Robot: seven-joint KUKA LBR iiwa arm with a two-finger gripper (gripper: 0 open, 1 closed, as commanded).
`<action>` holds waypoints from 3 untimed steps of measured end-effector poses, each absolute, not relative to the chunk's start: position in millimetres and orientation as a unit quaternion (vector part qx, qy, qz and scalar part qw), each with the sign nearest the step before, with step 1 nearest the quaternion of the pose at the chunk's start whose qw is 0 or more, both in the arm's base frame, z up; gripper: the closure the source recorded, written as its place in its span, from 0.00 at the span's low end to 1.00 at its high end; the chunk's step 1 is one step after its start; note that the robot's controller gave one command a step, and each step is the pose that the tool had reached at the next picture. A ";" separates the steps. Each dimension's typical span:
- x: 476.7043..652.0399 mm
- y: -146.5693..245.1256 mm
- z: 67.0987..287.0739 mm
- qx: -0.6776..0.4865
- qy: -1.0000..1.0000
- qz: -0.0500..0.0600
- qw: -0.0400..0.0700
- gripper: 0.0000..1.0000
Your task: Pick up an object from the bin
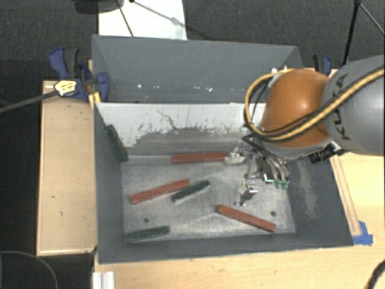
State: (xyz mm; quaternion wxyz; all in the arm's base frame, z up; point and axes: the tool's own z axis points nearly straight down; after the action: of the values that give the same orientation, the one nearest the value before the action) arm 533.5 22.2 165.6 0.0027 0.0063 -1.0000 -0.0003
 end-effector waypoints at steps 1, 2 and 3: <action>535.4 22.2 169.7 0.006 -1.000 0.000 -0.001 0.00; 535.3 22.4 166.9 0.006 -1.000 -0.001 -0.003 0.00; 539.2 11.1 128.9 0.015 -1.000 0.000 0.002 0.00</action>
Offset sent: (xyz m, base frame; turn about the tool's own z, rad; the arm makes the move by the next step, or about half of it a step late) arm -0.0217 0.0076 -0.0956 -0.0316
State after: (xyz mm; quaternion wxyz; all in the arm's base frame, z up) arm 539.2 11.1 128.9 0.0020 0.0148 -0.9999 -0.0002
